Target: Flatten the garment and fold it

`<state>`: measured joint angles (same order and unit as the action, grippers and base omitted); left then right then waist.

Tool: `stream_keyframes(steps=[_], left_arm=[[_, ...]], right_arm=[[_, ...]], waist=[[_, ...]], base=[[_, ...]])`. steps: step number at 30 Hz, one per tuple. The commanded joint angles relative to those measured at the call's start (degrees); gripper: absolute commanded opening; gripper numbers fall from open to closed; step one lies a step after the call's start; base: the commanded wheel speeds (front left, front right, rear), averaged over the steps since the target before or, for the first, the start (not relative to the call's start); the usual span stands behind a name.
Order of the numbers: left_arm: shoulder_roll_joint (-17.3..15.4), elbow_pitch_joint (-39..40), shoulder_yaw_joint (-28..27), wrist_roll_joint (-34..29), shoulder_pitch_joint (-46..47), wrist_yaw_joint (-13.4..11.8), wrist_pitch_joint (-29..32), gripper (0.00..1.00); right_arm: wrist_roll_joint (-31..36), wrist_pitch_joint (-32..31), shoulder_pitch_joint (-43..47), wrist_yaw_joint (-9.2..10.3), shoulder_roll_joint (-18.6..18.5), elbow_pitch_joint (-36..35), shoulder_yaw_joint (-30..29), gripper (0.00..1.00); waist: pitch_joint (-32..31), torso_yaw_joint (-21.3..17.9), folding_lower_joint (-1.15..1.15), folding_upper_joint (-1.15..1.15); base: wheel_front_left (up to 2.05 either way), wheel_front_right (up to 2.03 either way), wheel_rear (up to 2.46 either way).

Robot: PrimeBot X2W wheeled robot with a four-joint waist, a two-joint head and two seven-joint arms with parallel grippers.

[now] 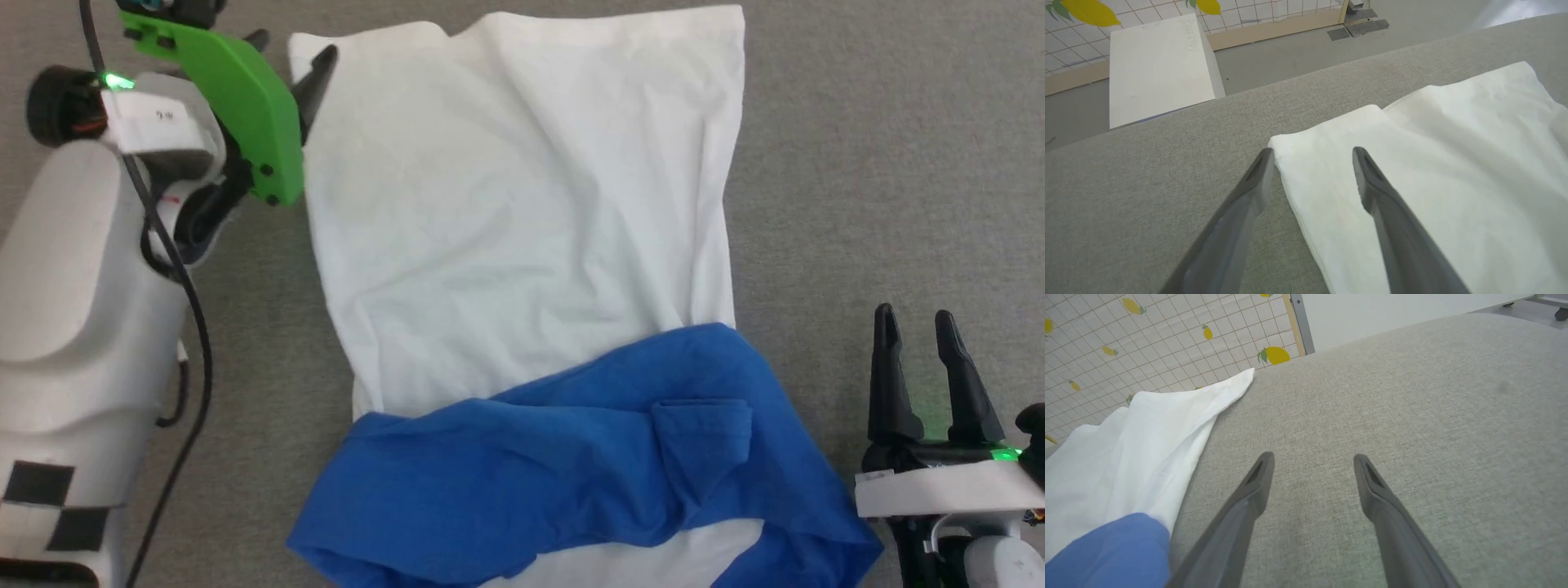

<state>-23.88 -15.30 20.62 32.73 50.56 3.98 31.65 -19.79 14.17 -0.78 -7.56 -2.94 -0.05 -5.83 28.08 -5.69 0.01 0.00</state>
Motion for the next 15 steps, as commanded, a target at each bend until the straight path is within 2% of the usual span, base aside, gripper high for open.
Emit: stream_keyframes(steps=[1, 15], left_arm=[[-0.9, -0.9, 0.3, -0.7, 1.3, 0.2, 0.9, 1.0], [-4.4, -5.4, -1.8, 0.3, 2.6, -2.9, 6.0, 1.0]], right_arm=[[-0.4, 0.5, -1.3, 0.08, 0.1, 0.3, 0.3, 1.0], [-1.5, 0.8, -2.9, 0.08, 0.1, 0.7, 0.6, 1.0]], waist=[[2.3, -2.3, -0.01, 0.0], [6.2, -7.1, -0.01, 0.0]], base=[[0.0, 0.0, 0.0], [0.0, 0.0, 0.0]])
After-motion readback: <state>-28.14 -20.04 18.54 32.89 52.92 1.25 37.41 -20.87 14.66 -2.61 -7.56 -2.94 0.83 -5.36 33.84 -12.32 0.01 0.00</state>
